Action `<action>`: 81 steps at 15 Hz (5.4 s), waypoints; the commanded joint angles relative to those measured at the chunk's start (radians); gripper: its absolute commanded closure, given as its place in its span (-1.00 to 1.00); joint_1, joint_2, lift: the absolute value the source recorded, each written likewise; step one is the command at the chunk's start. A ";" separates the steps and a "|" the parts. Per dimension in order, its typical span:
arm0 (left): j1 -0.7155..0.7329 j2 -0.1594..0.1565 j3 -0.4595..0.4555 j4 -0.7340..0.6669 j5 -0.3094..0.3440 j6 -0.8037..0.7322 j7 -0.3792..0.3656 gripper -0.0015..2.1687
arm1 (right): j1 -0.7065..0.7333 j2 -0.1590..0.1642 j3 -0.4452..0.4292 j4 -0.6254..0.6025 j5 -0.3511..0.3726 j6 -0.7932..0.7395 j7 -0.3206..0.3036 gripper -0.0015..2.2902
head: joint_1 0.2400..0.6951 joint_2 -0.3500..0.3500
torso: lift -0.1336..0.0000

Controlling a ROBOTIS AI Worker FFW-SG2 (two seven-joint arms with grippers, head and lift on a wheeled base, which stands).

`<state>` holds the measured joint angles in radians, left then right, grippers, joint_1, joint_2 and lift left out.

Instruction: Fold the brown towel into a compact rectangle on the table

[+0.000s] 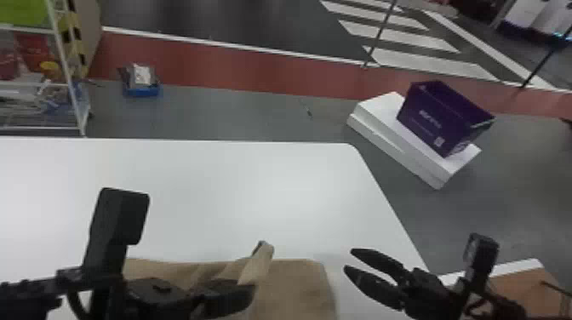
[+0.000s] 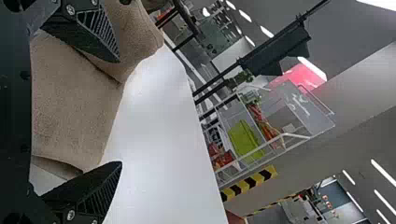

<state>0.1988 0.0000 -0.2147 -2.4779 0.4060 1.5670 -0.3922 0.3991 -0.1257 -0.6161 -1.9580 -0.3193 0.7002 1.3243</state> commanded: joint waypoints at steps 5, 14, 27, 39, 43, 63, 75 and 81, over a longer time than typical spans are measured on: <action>0.030 -0.003 -0.002 -0.007 0.132 0.004 0.127 0.58 | 0.001 -0.017 0.032 0.014 -0.003 -0.020 0.006 -0.90 | 1.00 -1.00 | -0.85; -0.009 -0.003 -0.115 0.108 0.128 -0.104 0.188 -0.96 | 0.003 -0.046 0.148 0.057 0.016 -0.004 0.021 -0.90 | 1.00 -1.00 | -0.85; 0.125 -0.003 0.072 0.008 -0.019 -0.101 0.088 -0.96 | 0.083 -0.084 0.009 -0.055 -0.046 0.382 0.043 -0.86 | 1.00 -1.00 | -0.85; 0.218 -0.003 0.216 -0.003 -0.003 -0.092 0.001 -0.96 | 0.214 0.092 0.006 -0.358 -0.162 0.802 -0.323 -0.78 | 1.00 -1.00 | -0.85; 0.225 -0.003 0.216 -0.001 -0.003 -0.095 0.007 -0.96 | 0.214 0.127 0.007 -0.498 -0.179 0.872 -0.467 -0.78 | 1.00 -1.00 | -0.85; 0.277 -0.003 0.232 -0.001 -0.003 -0.135 -0.020 -0.96 | 0.084 0.127 0.216 -0.530 -0.113 0.872 -0.965 -0.54 | 1.00 -1.00 | -0.85; 0.283 -0.003 0.236 -0.009 0.002 -0.135 -0.031 -0.96 | 0.087 0.127 0.185 -0.527 -0.119 0.872 -0.990 -0.54 | 1.00 -1.00 | -0.85; 0.283 -0.003 0.248 -0.007 0.013 -0.135 -0.033 -0.96 | 0.064 0.127 0.208 -0.496 -0.124 0.872 -0.988 -0.41 | 1.00 -1.00 | -0.85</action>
<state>0.4817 0.0000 0.0316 -2.4850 0.4164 1.4321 -0.4241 0.4638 -0.0031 -0.4118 -2.4528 -0.4367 1.5701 0.3332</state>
